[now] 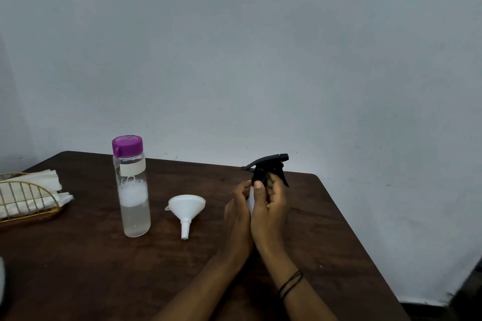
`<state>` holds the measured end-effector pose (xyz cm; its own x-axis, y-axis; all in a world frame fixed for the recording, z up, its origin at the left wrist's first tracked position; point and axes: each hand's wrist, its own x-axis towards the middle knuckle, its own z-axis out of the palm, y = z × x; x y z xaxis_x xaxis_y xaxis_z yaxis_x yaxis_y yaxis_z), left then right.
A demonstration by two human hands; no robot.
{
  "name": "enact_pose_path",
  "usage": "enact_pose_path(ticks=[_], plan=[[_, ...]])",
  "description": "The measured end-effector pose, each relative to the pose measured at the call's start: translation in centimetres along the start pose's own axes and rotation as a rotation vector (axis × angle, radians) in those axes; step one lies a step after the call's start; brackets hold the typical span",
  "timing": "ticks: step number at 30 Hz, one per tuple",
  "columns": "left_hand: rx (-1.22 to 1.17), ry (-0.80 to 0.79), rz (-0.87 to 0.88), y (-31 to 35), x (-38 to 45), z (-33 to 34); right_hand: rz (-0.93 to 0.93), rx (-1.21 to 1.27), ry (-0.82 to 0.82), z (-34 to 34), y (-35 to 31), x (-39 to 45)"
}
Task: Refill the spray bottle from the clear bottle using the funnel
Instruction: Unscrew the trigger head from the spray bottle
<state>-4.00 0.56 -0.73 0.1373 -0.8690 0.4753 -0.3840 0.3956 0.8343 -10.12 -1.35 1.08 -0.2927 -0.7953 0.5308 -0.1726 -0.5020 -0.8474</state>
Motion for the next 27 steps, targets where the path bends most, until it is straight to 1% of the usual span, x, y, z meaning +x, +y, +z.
enact_pose_path(ticks=[5, 6, 9, 12, 17, 20, 23, 27], plan=[[0.086, -0.037, 0.046, 0.8, -0.4, -0.3, 0.009, -0.001, 0.012, 0.2, -0.1, 0.3], [0.096, -0.036, 0.034, 0.8, -0.4, -0.3, 0.01, -0.015, 0.024, 0.4, 0.0, 0.5], [0.061, -0.018, -0.018, 0.1, -0.2, -0.2, -0.013, -0.064, 0.037, 0.5, 0.1, 0.6], [0.049, 0.006, -0.004, -0.3, 0.0, -0.1, -0.042, -0.105, 0.02, 0.5, 0.1, 0.4], [0.005, -0.001, -0.039, -0.2, 0.2, -0.1, -0.017, -0.082, 0.006, 0.1, 0.0, 0.0], [0.057, -0.009, -0.027, -0.1, -0.1, -0.2, -0.015, -0.076, -0.008, 0.3, -0.2, 0.2], [0.053, 0.014, -0.024, 0.3, -0.2, -0.2, -0.04, -0.104, 0.047, 0.6, -0.1, 0.4], [0.062, -0.006, -0.039, 0.2, -0.2, -0.3, -0.051, -0.121, 0.064, 0.7, -0.3, 0.1]])
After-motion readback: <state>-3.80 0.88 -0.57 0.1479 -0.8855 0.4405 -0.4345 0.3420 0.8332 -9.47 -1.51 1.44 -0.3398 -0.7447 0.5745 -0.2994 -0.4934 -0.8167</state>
